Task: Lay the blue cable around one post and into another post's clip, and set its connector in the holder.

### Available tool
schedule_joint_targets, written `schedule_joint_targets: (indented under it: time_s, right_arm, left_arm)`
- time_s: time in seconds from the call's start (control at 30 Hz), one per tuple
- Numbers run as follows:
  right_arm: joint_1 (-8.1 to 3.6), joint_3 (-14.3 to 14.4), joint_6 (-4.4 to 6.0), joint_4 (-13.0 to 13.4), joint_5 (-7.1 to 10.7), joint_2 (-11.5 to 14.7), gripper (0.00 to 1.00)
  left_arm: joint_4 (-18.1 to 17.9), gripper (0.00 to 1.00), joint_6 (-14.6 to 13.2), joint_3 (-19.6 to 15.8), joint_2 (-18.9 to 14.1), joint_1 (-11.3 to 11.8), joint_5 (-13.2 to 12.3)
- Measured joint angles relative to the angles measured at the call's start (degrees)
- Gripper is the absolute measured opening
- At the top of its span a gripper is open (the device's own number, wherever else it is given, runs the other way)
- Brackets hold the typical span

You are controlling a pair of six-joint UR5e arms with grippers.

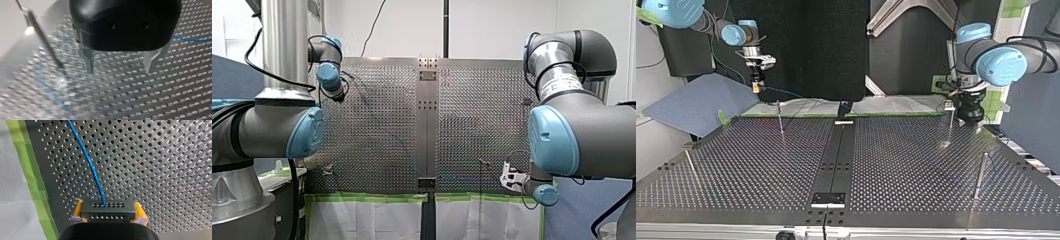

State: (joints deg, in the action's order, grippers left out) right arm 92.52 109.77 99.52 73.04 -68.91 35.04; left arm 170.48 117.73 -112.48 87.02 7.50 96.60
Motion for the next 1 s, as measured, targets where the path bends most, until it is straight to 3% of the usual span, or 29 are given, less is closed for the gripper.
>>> schedule_joint_targets:
  time_s: [0.3, 0.77, 1.0]
  right_arm:
    - [0.10, -0.18, -0.05, -0.11, 0.02, 0.00, 0.00]
    - [0.39, -0.23, -0.14, -0.25, 0.10, 0.00, 0.00]
    - [0.50, -0.25, -0.18, -0.25, 0.10, 0.00, 0.00]
  left_arm:
    - [5.11, 1.00, -4.98, 4.92, -5.13, 0.71, 0.83]
    - [12.18, 1.00, -11.81, 11.99, -12.18, 1.06, -1.46]
    - [15.64, 1.00, -15.26, 15.44, -11.93, 1.08, -4.29]
